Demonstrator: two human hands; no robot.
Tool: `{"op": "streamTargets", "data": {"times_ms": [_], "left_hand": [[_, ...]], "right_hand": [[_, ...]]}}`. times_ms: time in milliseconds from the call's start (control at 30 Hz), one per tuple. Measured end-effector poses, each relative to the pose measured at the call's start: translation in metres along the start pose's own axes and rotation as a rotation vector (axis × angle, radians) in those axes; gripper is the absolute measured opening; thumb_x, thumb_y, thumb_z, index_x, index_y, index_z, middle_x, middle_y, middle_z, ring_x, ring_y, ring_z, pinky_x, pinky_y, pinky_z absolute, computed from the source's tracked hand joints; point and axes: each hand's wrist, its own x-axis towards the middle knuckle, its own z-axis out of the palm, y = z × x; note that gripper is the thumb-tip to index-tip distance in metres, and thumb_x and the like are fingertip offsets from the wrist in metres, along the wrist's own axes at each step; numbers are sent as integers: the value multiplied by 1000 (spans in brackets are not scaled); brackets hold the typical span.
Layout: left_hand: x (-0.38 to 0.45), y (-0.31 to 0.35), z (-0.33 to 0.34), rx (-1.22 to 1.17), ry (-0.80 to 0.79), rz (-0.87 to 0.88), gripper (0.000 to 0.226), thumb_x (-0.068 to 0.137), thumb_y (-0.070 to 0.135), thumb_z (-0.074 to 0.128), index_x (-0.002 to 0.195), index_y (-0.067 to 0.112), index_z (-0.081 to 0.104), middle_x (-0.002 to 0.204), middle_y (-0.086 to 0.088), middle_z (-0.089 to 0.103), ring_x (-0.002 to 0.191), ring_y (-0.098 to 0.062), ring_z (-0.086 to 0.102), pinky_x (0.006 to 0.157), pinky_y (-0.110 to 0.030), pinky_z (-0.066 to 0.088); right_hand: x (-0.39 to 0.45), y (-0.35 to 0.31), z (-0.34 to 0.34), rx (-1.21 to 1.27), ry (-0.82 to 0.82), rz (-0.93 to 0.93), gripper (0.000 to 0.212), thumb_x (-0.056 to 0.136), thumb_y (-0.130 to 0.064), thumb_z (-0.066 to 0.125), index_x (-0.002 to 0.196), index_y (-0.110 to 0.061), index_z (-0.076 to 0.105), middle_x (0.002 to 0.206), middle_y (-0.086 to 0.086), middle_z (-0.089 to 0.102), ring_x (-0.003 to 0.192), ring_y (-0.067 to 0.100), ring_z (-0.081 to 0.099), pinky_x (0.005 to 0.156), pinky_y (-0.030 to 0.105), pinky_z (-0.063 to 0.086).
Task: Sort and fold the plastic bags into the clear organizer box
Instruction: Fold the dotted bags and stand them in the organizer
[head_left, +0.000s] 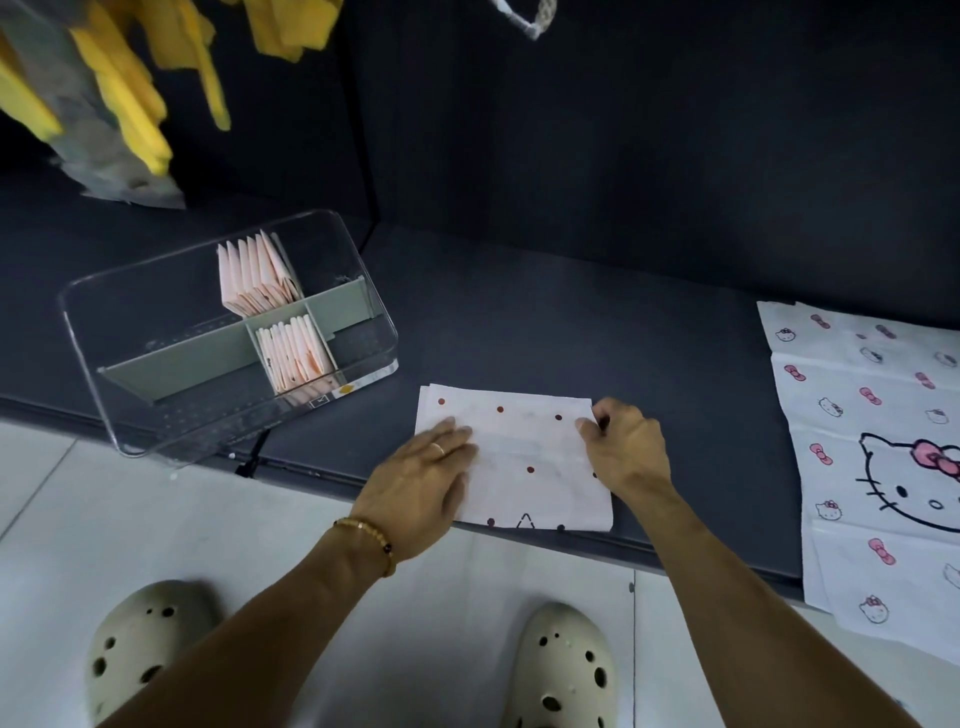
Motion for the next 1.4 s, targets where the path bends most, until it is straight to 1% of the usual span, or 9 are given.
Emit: {"op": "streamTargets", "data": {"times_ms": [133, 367, 467, 567, 667, 767, 933, 1100, 1400], "left_hand": [[-8, -7, 8, 16, -85, -14, 51, 101, 37, 25, 150, 29, 14, 158, 13, 5, 145, -5, -3, 112, -17, -4], [-12, -10, 9, 72, -99, 27, 54, 101, 40, 22, 150, 29, 3, 156, 12, -6, 144, -8, -11, 114, -22, -10], [-13, -11, 8, 79, -100, 41, 55, 101, 39, 24, 150, 25, 6, 157, 9, -3, 143, -10, -12, 114, -28, -12], [-14, -9, 7, 119, -92, 53, 54, 101, 37, 25, 150, 21, 8, 158, 4, 2, 145, -15, -6, 114, -34, -10], [-18, -7, 8, 133, -108, 29, 56, 98, 43, 11, 149, 23, -1, 156, 5, -8, 144, -14, -12, 112, -30, -15], [-22, -11, 10, 152, -131, 19, 57, 99, 41, 12, 149, 22, -7, 157, 4, -14, 144, -13, -15, 113, -26, -15], [-23, -13, 6, 128, -140, 24, 57, 100, 41, 13, 150, 22, -7, 158, 3, -13, 144, -11, -16, 118, -27, -7], [-21, -7, 2, 63, -126, -10, 47, 101, 37, 26, 148, 33, 22, 160, -1, 1, 147, -18, -3, 115, -27, -2], [-17, -11, -3, 133, -297, -18, 71, 87, 65, 41, 148, 39, 13, 159, 1, -7, 146, -20, -7, 113, -31, 2]], "right_hand": [[4, 0, 4, -110, 36, -27, 26, 96, -35, 54, 81, -16, 44, 74, 7, 59, 73, 30, 59, 60, 32, 45], [-1, -5, 3, -280, 72, 7, 36, 94, -46, 51, 97, -11, 48, 89, 12, 64, 79, 32, 61, 62, 34, 47], [-18, -9, 1, -572, 253, -235, 41, 88, -45, 57, 105, -8, 55, 100, 12, 60, 88, 33, 57, 67, 38, 43], [-50, -19, 26, -487, 195, -589, 44, 85, -39, 62, 115, -7, 62, 124, 14, 60, 111, 33, 56, 87, 43, 48], [-76, -20, 55, -400, -71, -672, 59, 97, -46, 34, 146, -13, 37, 156, 9, 28, 145, 25, 24, 117, 41, 18], [-70, 2, 47, -505, -131, -654, 65, 95, -55, 6, 154, -26, 7, 162, -2, -2, 148, 16, -5, 118, 38, -6], [-52, 42, 13, -631, -164, -603, 66, 92, -61, -5, 151, -32, -6, 161, -4, -9, 148, 14, -8, 120, 39, -2], [-69, 34, 3, -472, -59, -715, 45, 91, -48, 40, 128, -25, 50, 144, 7, 44, 129, 24, 42, 100, 42, 42], [-78, 26, 10, -506, -71, -825, 34, 86, -47, 54, 109, -22, 58, 132, 4, 52, 123, 24, 49, 88, 38, 48]]}}
